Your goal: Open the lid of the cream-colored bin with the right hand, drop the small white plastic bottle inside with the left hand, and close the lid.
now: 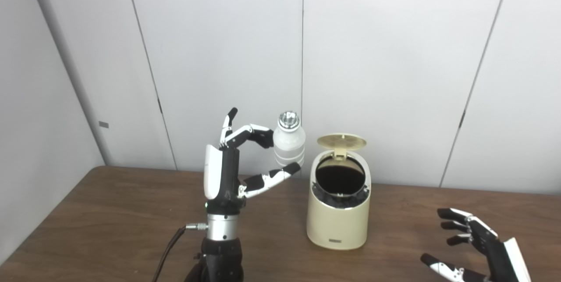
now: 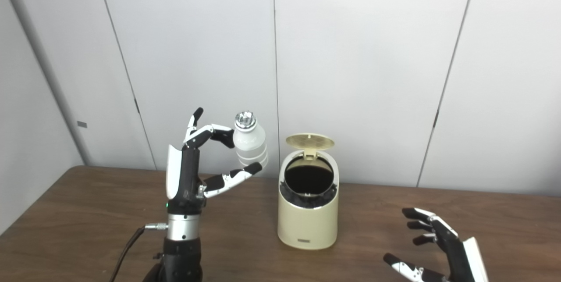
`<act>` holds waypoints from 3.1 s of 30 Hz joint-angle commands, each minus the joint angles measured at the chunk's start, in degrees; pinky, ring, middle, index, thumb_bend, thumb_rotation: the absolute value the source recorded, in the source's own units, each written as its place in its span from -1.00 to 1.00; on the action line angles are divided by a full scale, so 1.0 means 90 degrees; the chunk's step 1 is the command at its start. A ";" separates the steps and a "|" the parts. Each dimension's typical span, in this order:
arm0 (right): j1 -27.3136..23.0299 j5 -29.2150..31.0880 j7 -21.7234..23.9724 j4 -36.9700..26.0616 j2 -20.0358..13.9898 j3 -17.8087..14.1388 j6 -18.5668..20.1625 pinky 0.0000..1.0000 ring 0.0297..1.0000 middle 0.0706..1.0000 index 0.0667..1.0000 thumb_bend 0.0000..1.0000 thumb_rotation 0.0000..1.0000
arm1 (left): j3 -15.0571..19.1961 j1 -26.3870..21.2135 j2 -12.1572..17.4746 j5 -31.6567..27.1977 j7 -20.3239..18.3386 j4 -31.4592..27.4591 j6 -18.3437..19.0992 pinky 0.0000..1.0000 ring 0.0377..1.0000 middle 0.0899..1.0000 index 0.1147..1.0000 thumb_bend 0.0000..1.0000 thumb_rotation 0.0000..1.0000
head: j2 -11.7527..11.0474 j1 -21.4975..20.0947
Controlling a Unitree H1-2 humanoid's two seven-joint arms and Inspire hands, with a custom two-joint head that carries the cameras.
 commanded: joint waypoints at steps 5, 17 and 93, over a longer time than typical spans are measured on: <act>-0.0216 -0.0024 -0.0185 -0.0044 0.0010 0.0019 -0.0429 0.05 0.36 0.44 0.35 0.02 -0.97 | -0.0162 -0.0453 -0.0096 0.0084 0.0192 0.0117 -0.0148 0.95 0.21 -0.15 -0.14 0.04 -1.00 | -0.0020 -0.0060; -0.0239 0.0050 -0.0228 0.0112 0.0023 0.0008 -0.0625 0.06 0.36 0.43 0.36 0.03 -0.91 | -0.0281 -0.0580 -0.0297 0.0268 0.0289 0.0426 -0.0149 1.00 0.48 -0.19 -0.10 0.05 -1.00 | -0.0026 -0.0129; -0.0273 -0.0416 -0.0601 0.0312 0.0303 0.0242 -0.0605 0.13 0.40 0.45 0.37 0.15 -0.43 | -0.2357 -0.1677 -0.0071 -0.0530 0.1932 0.2650 -0.0153 1.00 0.45 -0.17 -0.13 0.05 -1.00 | -0.0342 -0.0858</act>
